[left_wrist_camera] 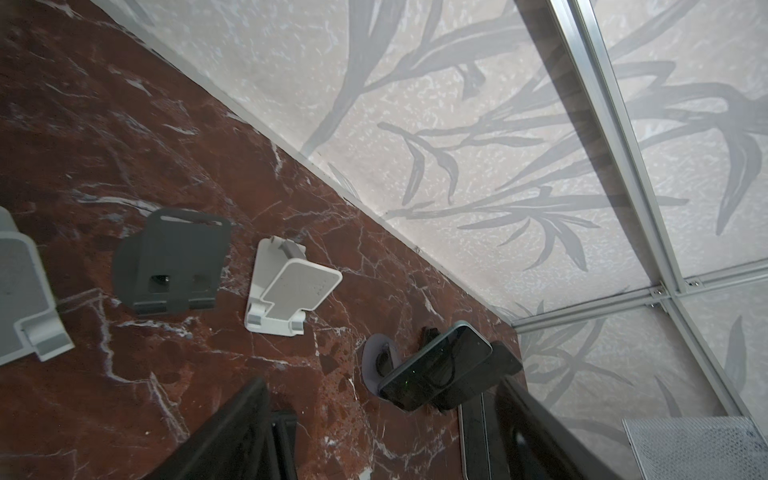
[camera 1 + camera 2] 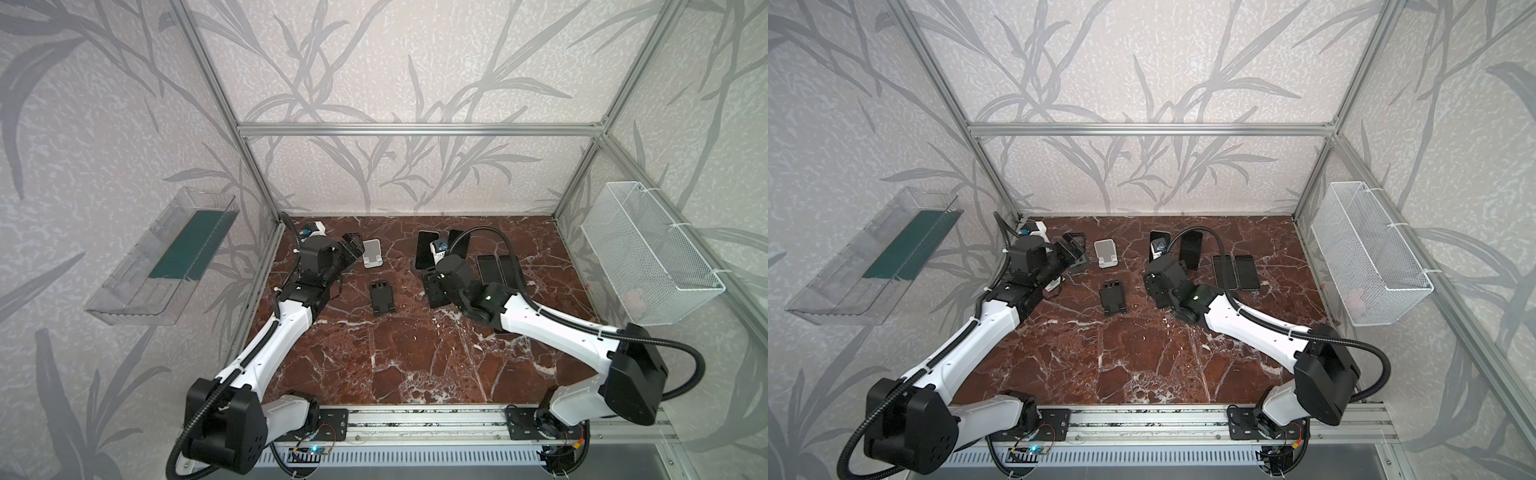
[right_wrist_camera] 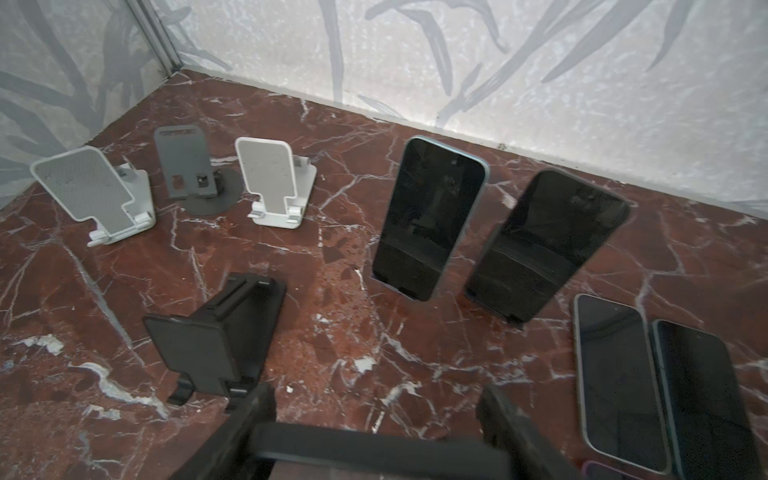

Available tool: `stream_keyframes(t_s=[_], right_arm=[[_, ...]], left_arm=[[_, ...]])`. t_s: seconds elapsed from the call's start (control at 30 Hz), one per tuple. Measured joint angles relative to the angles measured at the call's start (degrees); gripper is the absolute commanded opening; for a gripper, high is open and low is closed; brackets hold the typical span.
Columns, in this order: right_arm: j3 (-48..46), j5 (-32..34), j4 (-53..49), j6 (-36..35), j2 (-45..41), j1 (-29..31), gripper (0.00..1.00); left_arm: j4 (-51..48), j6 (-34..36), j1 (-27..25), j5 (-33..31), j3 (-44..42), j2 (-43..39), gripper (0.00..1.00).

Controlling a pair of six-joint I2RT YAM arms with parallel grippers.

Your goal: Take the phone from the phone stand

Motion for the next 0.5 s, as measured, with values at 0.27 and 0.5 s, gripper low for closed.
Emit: stream_keyframes(t_s=[0.27,0.5], right_arm=[[-4.7,-3.1,-7.7,-4.2,-14.8,-15.5,0.69],[-12.7,-2.8,-10.3,-8.2,-20.3,-26.9,0.7]], left_arm=[[0.0,-0.3,-4.1,1.6,0.0,0.1,0.86],[0.2,-1.8,-4.3,3.0,0.0,2.6,0.86]])
